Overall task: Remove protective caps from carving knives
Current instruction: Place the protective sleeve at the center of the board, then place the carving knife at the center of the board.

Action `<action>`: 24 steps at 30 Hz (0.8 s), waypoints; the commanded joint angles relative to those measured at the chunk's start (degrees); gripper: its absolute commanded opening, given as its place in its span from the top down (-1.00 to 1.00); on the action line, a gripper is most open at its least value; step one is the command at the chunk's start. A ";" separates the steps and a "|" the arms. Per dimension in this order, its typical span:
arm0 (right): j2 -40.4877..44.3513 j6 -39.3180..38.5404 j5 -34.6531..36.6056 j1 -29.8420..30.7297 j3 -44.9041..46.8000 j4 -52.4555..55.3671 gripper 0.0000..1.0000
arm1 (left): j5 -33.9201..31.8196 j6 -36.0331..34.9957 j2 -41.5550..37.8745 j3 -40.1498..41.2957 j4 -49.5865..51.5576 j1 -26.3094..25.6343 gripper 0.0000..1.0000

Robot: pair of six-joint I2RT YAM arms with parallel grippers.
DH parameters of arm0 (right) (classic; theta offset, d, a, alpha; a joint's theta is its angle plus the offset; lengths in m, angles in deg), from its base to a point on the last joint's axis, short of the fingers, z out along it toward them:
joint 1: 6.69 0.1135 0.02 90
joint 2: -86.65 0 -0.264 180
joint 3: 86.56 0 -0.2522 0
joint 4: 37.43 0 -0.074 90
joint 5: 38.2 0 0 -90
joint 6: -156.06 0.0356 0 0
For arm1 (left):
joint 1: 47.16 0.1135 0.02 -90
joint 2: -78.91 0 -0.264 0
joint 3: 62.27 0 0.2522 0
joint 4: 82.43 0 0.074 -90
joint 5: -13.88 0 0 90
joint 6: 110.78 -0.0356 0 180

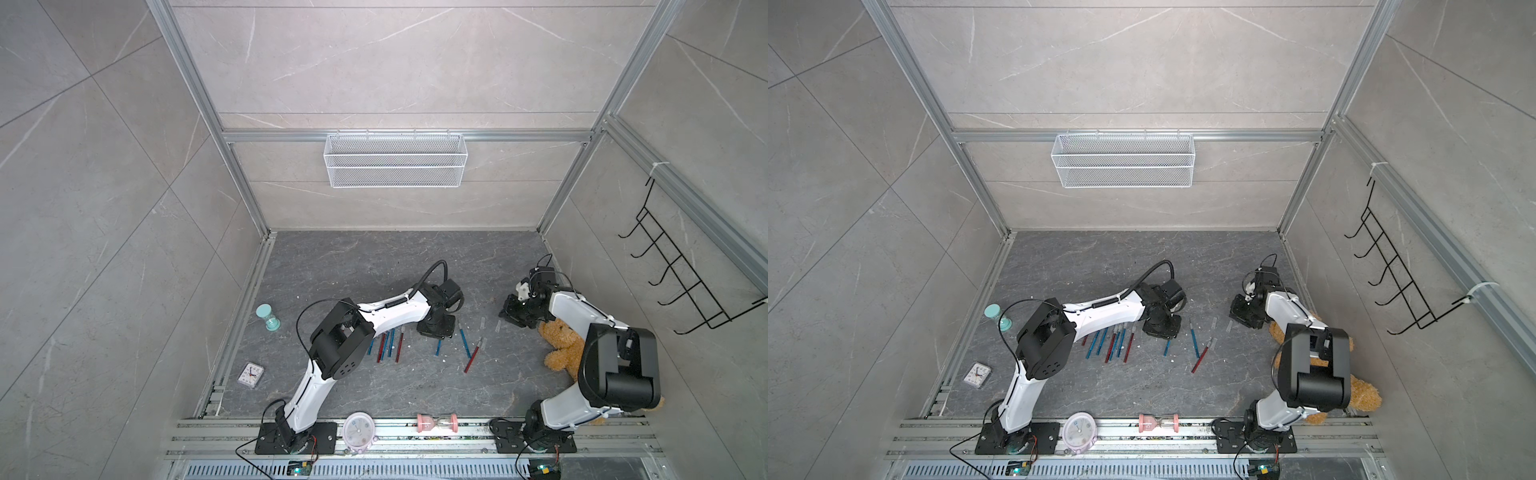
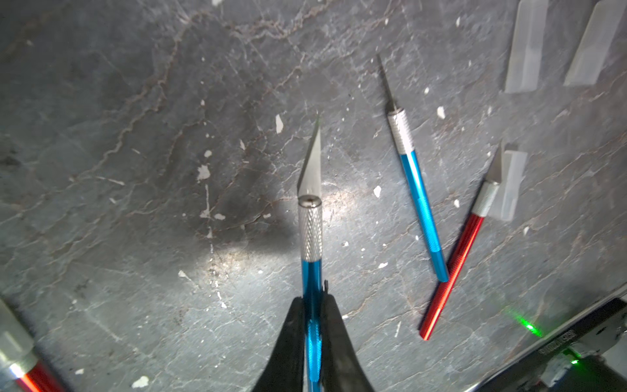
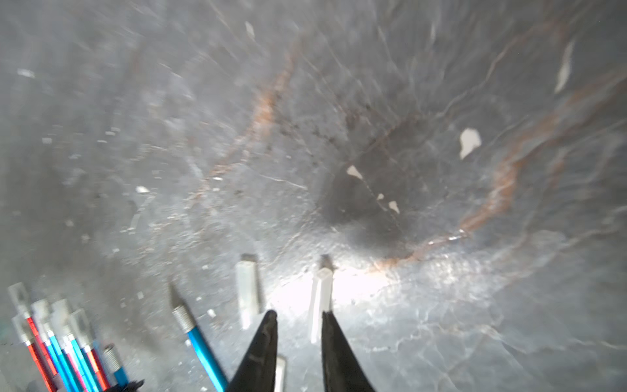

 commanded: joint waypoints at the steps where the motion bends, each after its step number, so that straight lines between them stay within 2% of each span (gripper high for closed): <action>1: 3.84 -1.48 -1.53 0.34 -1.36 3.37 0.48 | -1.21 0.94 1.08 -2.49 1.53 -0.22 0.61; 6: 7.60 -1.81 -2.60 0.43 -0.02 4.30 0.47 | -1.52 0.91 1.43 -3.68 2.19 -0.25 0.35; 17: 12.03 -0.82 -5.55 1.79 4.69 3.61 0.46 | -1.97 0.91 2.22 -5.04 3.24 -0.25 0.12; 24: 13.84 -0.03 -9.31 2.88 8.08 1.58 0.43 | -2.32 1.13 1.40 -5.16 3.44 -0.31 -0.29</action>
